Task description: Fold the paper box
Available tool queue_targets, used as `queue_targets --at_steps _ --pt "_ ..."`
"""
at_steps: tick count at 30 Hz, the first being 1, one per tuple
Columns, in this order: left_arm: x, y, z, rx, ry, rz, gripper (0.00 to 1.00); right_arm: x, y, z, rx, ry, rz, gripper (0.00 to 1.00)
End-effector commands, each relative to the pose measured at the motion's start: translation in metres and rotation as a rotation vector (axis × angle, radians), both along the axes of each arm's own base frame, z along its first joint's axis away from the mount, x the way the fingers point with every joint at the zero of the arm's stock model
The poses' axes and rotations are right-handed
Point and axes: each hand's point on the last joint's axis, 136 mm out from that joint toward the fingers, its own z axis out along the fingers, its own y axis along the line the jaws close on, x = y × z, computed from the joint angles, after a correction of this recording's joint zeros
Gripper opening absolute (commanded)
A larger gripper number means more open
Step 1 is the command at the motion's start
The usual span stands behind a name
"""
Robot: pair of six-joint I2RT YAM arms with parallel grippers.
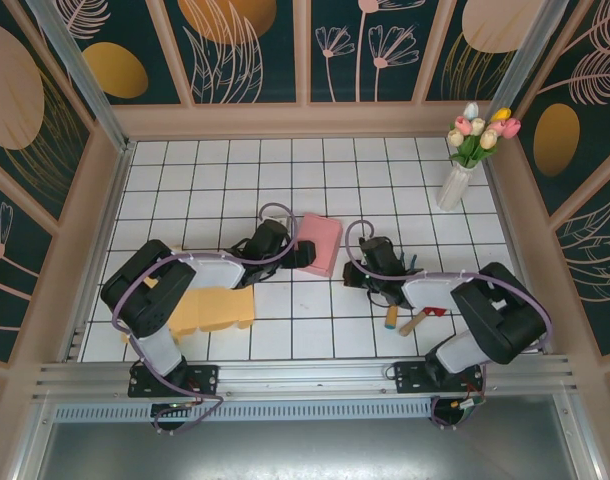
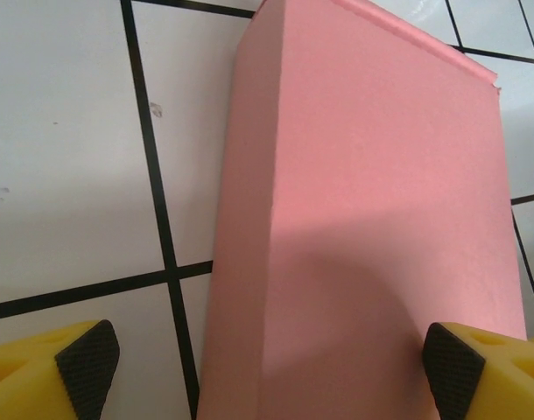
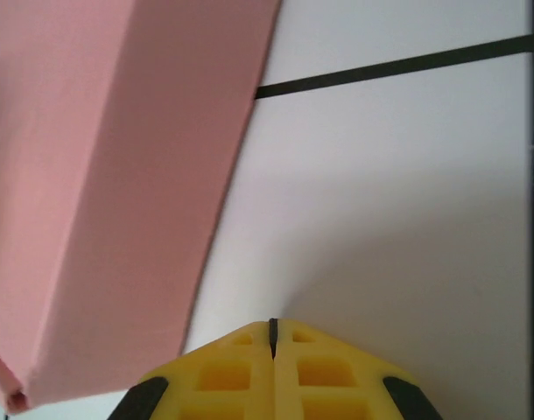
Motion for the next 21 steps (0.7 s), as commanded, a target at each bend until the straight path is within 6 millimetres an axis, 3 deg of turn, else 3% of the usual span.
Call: queue_targets --at_steps 1,9,13,21 --pt "-0.005 -0.007 -0.004 -0.048 0.023 -0.020 0.91 -0.001 0.023 0.006 0.070 0.009 0.047 0.00" --pt "-0.020 -0.025 -0.007 -0.132 0.049 -0.035 0.89 -0.008 0.060 0.016 0.155 -0.007 0.102 0.00" --pt "-0.033 -0.037 -0.007 -0.218 0.062 -0.033 0.88 -0.003 0.079 0.030 0.230 -0.048 0.099 0.00" --pt "-0.040 -0.039 -0.005 -0.320 0.082 0.037 0.87 0.005 0.098 0.067 0.418 -0.108 0.058 0.00"
